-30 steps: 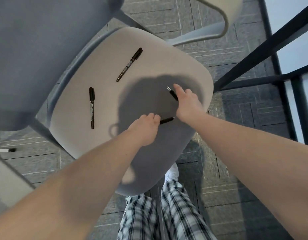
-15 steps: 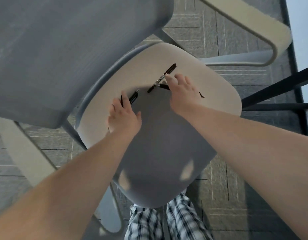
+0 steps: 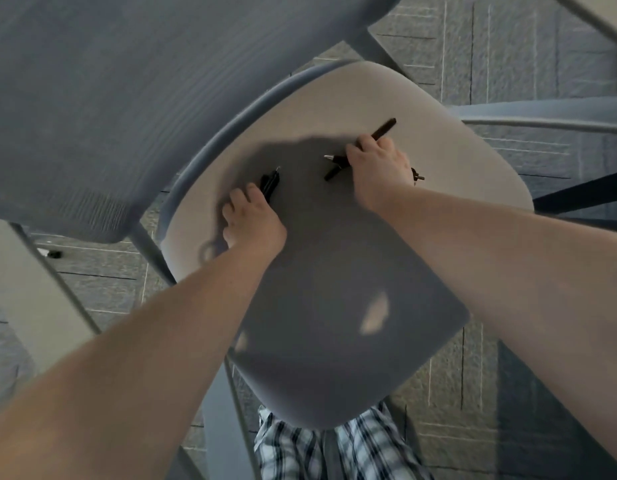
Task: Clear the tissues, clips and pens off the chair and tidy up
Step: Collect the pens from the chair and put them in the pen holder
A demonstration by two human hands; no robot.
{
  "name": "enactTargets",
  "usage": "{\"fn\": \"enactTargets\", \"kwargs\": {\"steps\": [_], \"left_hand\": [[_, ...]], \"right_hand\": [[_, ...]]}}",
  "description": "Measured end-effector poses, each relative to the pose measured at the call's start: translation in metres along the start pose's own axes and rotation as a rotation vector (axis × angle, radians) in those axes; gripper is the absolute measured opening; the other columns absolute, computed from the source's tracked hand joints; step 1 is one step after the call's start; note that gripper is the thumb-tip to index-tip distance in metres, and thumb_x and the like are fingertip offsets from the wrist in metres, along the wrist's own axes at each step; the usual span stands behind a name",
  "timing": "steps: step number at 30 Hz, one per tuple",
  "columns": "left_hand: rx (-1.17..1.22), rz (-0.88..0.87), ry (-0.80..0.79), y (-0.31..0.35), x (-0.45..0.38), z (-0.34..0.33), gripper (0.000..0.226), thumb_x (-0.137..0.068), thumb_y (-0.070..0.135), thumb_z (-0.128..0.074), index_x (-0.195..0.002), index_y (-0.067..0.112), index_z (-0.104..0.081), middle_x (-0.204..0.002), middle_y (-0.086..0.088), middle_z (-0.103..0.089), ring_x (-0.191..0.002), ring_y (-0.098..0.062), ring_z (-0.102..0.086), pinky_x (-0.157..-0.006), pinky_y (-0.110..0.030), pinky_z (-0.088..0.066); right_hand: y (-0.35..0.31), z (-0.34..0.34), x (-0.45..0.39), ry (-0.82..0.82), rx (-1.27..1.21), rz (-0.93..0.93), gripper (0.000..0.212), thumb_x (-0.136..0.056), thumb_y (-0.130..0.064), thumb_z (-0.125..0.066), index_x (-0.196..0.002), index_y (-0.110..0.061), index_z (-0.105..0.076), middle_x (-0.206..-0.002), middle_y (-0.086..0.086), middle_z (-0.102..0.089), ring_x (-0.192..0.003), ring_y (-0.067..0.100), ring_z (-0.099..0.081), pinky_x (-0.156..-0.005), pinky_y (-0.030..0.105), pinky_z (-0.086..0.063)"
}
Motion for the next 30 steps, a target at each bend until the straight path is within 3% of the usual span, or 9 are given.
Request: {"fn": "enactTargets", "kwargs": {"steps": [3, 10, 13, 16, 21, 25, 30], "left_hand": [[-0.017, -0.022, -0.002, 0.000, -0.001, 0.000, 0.042, -0.088, 0.006, -0.046, -0.127, 0.001, -0.032, -0.137, -0.020, -0.036, -0.126, -0.039, -0.034, -0.099, -0.046, -0.038], [0.128, -0.135, -0.020, 0.026, 0.014, 0.021, 0.038, -0.085, -0.002, -0.043, -0.123, 0.000, -0.035, -0.131, -0.022, -0.044, -0.119, -0.041, -0.042, -0.093, -0.047, -0.039], [0.228, -0.221, -0.124, 0.056, 0.026, 0.031, 0.034, -0.092, 0.003, -0.041, -0.125, 0.002, -0.034, -0.123, -0.023, -0.050, -0.103, -0.037, -0.051, -0.076, -0.037, -0.041], [0.294, -0.368, -0.197, 0.102, 0.044, 0.046, 0.030, -0.096, 0.013, -0.041, -0.126, 0.007, -0.038, -0.113, -0.018, -0.053, -0.090, -0.029, -0.051, -0.062, -0.029, -0.037], [0.278, -0.626, -0.176, 0.192, 0.102, 0.086, 0.025, -0.095, 0.013, -0.048, -0.120, 0.010, -0.050, -0.100, -0.004, -0.055, -0.086, -0.019, -0.048, -0.062, -0.019, -0.033], [0.134, -0.854, -0.181, 0.260, 0.173, 0.097, 0.028, -0.093, 0.012, -0.052, -0.120, 0.010, -0.053, -0.113, -0.013, -0.063, -0.104, -0.030, -0.056, -0.076, -0.027, -0.035], [0.022, -1.146, -0.187, 0.335, 0.292, 0.101, 0.036, -0.091, 0.011, -0.054, -0.127, 0.015, -0.052, -0.118, -0.013, -0.063, -0.110, -0.031, -0.055, -0.085, -0.031, -0.039]], "right_hand": [[-0.007, -0.001, 0.003, -0.002, 0.041, 0.011, 0.034, -0.086, -0.001, -0.047, -0.119, -0.007, -0.052, -0.126, 0.016, -0.048, -0.120, 0.037, -0.042, -0.093, 0.045, -0.040], [0.006, 0.008, 0.031, 0.004, -0.138, -0.126, 0.032, -0.084, -0.001, -0.041, -0.115, -0.006, -0.049, -0.123, 0.016, -0.053, -0.120, 0.036, -0.043, -0.098, 0.042, -0.036], [0.029, 0.025, 0.050, 0.001, -0.305, -0.280, 0.030, -0.082, 0.002, -0.040, -0.110, -0.008, -0.047, -0.117, 0.018, -0.055, -0.113, 0.037, -0.049, -0.086, 0.041, -0.038], [0.061, 0.049, 0.078, 0.066, -0.489, -0.440, 0.014, -0.087, -0.004, -0.043, -0.100, -0.008, -0.046, -0.105, 0.022, -0.058, -0.101, 0.040, -0.055, -0.069, 0.038, -0.034], [0.107, 0.107, 0.151, 0.166, -0.466, -0.552, 0.013, -0.094, -0.012, -0.043, -0.105, -0.006, -0.046, -0.109, 0.017, -0.057, -0.108, 0.037, -0.050, -0.075, 0.038, -0.033], [0.148, 0.160, 0.229, 0.313, -0.442, -0.635, 0.006, -0.094, -0.007, -0.044, -0.094, -0.012, -0.042, -0.091, 0.011, -0.052, -0.098, 0.034, -0.052, -0.072, 0.039, -0.034], [0.206, 0.212, 0.350, 0.572, -0.467, -0.772, 0.012, -0.096, -0.009, -0.045, -0.104, -0.007, -0.053, -0.090, 0.013, -0.060, -0.087, 0.034, -0.055, -0.071, 0.044, -0.047]]}}
Point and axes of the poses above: each hand's wrist, its own x-axis away from the middle knuckle, its own z-axis out of the back of the hand, y = z × x, the point moved 9 cm from there along -x, towards the middle knuckle
